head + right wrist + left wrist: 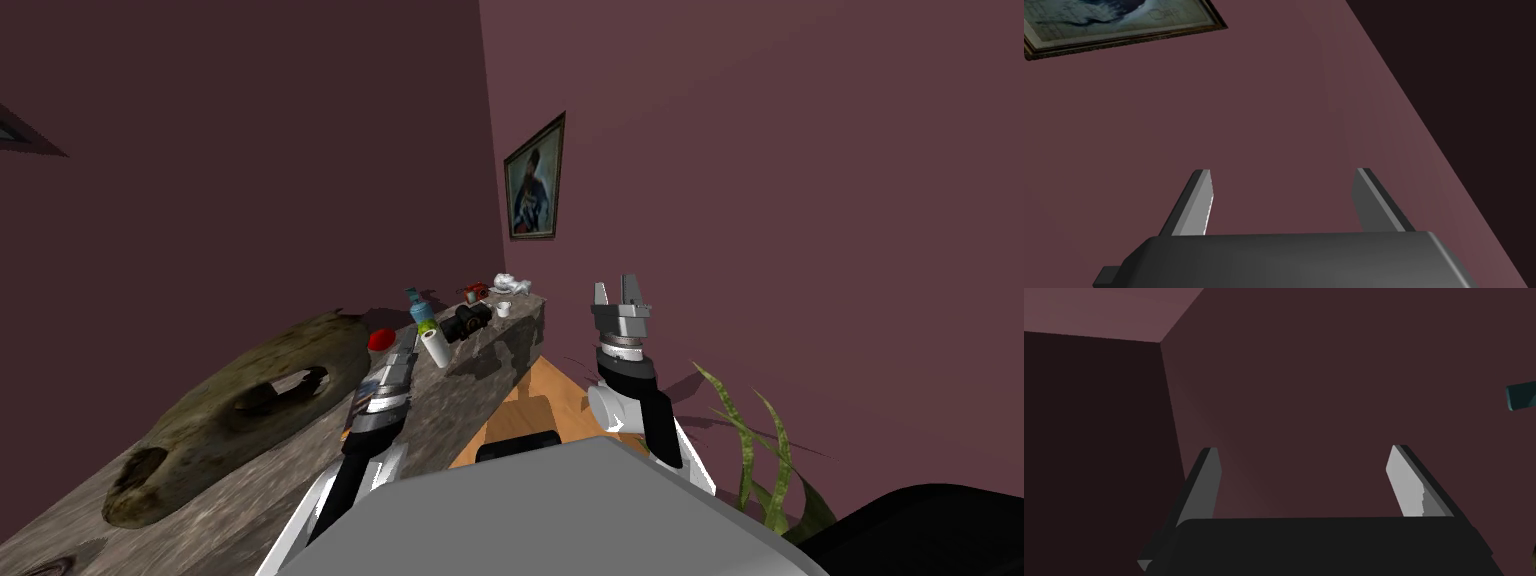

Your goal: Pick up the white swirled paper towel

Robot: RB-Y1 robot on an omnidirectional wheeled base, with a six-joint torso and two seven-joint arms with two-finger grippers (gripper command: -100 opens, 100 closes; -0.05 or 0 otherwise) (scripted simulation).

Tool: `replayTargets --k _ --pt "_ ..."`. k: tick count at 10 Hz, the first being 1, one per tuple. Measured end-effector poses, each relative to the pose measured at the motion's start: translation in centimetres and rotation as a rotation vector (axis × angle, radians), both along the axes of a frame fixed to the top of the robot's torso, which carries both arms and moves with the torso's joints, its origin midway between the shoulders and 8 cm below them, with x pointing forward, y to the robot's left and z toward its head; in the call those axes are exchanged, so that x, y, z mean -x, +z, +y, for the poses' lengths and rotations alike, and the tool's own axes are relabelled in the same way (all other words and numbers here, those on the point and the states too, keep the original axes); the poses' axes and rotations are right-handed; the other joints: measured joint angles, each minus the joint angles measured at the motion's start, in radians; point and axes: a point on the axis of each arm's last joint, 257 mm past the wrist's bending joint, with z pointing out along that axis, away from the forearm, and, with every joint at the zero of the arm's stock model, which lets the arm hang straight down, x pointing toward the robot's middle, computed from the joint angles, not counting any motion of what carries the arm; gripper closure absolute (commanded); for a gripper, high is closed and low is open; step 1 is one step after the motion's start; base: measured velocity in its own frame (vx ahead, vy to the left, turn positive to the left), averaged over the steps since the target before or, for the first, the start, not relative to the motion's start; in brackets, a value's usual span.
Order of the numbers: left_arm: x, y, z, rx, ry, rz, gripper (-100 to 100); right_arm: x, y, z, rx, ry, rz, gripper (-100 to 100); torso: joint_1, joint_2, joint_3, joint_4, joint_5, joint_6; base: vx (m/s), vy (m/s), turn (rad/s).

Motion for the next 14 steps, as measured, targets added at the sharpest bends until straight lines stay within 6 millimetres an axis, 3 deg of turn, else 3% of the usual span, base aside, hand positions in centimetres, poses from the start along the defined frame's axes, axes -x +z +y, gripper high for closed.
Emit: replayTargets --k 10,14 --pt "-1.0 -10.2 3.4 -0.347 0.167 0.209 -100 0.0 0.0 0.0 0.000 0.000 0.000 0 0.000 -0.002 -0.001 0.000 0.000 0.000 -0.030 0.062 0.035" --pt "-1.1 -13.8 3.7 -0.466 0.183 0.275 -100 0.0 0.0 0.0 0.000 0.000 0.000 0 -0.002 -0.005 -0.003 -0.001 0.000 0.000 0.025 0.043 -0.062"
